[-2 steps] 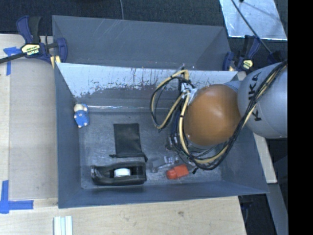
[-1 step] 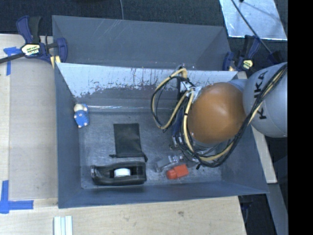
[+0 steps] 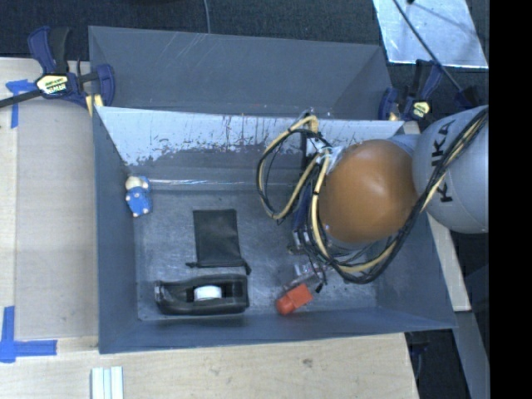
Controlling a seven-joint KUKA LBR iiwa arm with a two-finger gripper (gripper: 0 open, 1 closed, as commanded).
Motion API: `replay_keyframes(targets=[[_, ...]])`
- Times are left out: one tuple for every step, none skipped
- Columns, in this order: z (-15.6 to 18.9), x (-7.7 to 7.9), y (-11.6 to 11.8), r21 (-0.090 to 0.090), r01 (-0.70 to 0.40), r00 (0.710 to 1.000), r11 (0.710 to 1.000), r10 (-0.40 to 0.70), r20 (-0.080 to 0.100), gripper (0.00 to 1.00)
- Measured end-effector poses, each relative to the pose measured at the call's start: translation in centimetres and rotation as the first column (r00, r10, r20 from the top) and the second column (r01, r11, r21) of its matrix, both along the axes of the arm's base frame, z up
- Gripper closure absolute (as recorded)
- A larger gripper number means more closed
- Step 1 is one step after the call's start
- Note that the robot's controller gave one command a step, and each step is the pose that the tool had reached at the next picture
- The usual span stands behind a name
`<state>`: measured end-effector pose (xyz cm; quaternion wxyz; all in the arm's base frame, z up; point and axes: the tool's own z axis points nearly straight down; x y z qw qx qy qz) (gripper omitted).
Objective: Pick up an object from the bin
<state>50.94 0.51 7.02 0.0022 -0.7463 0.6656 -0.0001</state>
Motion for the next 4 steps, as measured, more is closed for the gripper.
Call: replay_keyframes(targets=[[0.0,0.0,0.0,-0.001,0.000,1.000,1.000,0.000,-0.002,0.00],[-0.1,-2.7,1.2,-0.001,-0.227,0.974,0.974,0.227,-0.005,0.00],[0.0,-2.6,1.2,-0.002,-0.225,0.974,0.974,0.225,-0.003,1.00],[0.0,-1.2,-0.1,-0.001,-0.771,0.637,0.637,0.771,-0.003,1.00]])
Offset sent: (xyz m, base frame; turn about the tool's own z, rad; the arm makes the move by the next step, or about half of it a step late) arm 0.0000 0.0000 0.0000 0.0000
